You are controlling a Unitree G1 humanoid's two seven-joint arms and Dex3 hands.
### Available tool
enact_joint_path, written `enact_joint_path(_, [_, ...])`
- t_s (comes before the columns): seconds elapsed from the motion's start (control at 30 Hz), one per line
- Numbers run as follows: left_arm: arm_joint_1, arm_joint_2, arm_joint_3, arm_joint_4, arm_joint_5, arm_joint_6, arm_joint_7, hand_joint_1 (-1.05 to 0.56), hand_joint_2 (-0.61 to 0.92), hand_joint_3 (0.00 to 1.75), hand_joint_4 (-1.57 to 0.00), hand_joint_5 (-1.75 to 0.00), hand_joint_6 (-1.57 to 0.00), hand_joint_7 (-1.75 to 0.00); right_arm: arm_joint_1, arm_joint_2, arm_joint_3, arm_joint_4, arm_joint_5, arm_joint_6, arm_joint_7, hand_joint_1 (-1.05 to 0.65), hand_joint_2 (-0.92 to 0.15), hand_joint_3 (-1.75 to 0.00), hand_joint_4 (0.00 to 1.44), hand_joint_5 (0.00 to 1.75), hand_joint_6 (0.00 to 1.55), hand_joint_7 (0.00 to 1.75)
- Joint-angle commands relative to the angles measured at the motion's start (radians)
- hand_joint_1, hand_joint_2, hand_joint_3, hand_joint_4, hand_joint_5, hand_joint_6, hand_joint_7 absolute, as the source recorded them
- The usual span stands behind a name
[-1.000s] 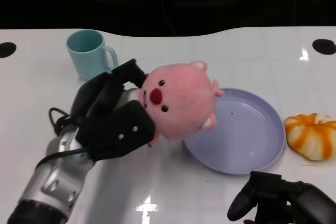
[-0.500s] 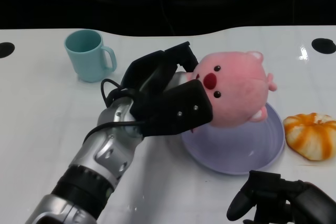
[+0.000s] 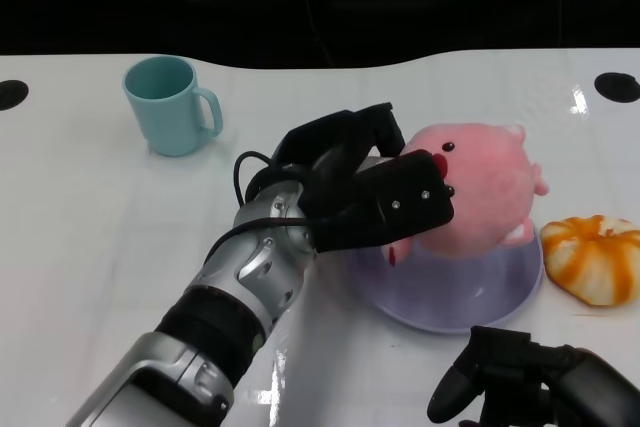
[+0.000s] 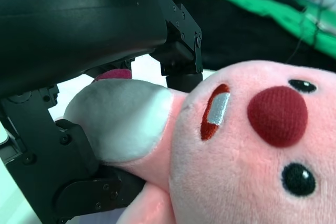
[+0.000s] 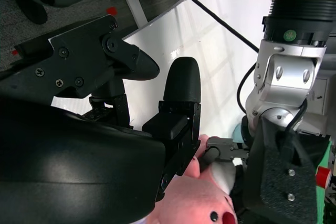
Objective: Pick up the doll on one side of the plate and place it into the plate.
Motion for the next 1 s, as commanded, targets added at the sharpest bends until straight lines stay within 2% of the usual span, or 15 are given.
enact_joint_path(0.03, [-0.045, 0.004, 0.002, 0.004, -0.028, 0.022, -0.092, -0.21, 0.72, 0.55, -0.63, -1.62, -0.71, -0.57, 0.005, -0.005, 0.000, -0.019, 0.004, 0.009, -0.004, -0.11, -0.69, -0.90, 0.60, 1.66, 0.54, 1.28])
enact_joint_path(0.07, [-0.044, 0.007, -0.003, 0.001, -0.029, 0.027, -0.110, -0.27, 0.84, 0.34, -0.43, -1.24, -0.62, -0.32, 0.005, -0.004, -0.001, -0.019, 0.006, 0.010, -0.004, -0.11, -0.69, -0.90, 0.60, 1.65, 0.54, 1.28])
enact_joint_path(0.1, [-0.040, 0.015, -0.017, -0.005, -0.019, 0.025, -0.121, -0.29, 0.88, 0.26, -0.37, -1.09, -0.59, -0.23, 0.006, -0.005, -0.003, -0.018, 0.005, 0.008, -0.003, -0.11, -0.69, -0.89, 0.60, 1.65, 0.54, 1.29])
enact_joint_path(0.13, [-0.036, 0.022, -0.030, -0.010, -0.008, 0.022, -0.129, -0.39, 0.90, 0.22, -0.27, -0.78, -0.48, -0.11, 0.006, -0.006, -0.003, -0.018, 0.004, 0.007, -0.003, -0.11, -0.70, -0.89, 0.60, 1.65, 0.54, 1.28])
enact_joint_path(0.17, [-0.034, 0.028, -0.042, -0.014, 0.000, 0.019, -0.133, -0.44, 0.91, 0.21, -0.23, -0.64, -0.43, -0.06, 0.006, -0.007, -0.004, -0.018, 0.003, 0.007, -0.003, -0.11, -0.70, -0.88, 0.60, 1.65, 0.54, 1.28])
enact_joint_path(0.27, [-0.024, 0.041, -0.064, -0.035, 0.009, 0.017, -0.164, -0.58, 0.92, 0.22, -0.04, -0.42, -0.25, -0.01, 0.008, -0.007, -0.008, -0.023, 0.008, 0.015, -0.002, -0.11, -0.70, -0.87, 0.60, 1.64, 0.54, 1.27])
enact_joint_path(0.37, [-0.007, 0.052, -0.075, -0.072, 0.012, 0.016, -0.190, -0.75, 0.92, 0.27, 0.00, -0.16, -0.08, 0.00, 0.012, -0.008, -0.012, -0.013, 0.010, -0.002, 0.002, -0.11, -0.71, -0.85, 0.60, 1.64, 0.54, 1.27])
enact_joint_path(0.47, [0.002, 0.061, -0.086, -0.100, 0.020, 0.021, -0.206, -0.85, 0.92, 0.32, 0.00, -0.02, -0.02, 0.00, 0.011, -0.009, -0.015, -0.010, 0.013, -0.001, 0.004, -0.12, -0.72, -0.84, 0.60, 1.63, 0.54, 1.26])
enact_joint_path(0.63, [0.011, 0.082, -0.106, -0.140, 0.037, 0.023, -0.218, -0.96, 0.92, 0.39, 0.00, 0.00, 0.00, 0.00, 0.008, -0.009, -0.023, -0.001, 0.019, -0.001, 0.008, -0.15, -0.72, -0.83, 0.61, 1.64, 0.55, 1.26])
enact_joint_path(1.0, [0.182, 0.192, -0.061, -0.494, 0.001, 0.028, -0.294, -0.95, 0.92, 0.41, -0.03, -0.02, -0.02, -0.01, -0.003, -0.012, -0.036, 0.005, 0.029, -0.001, 0.014, -0.14, -0.72, -0.83, 0.62, 1.64, 0.56, 1.25])
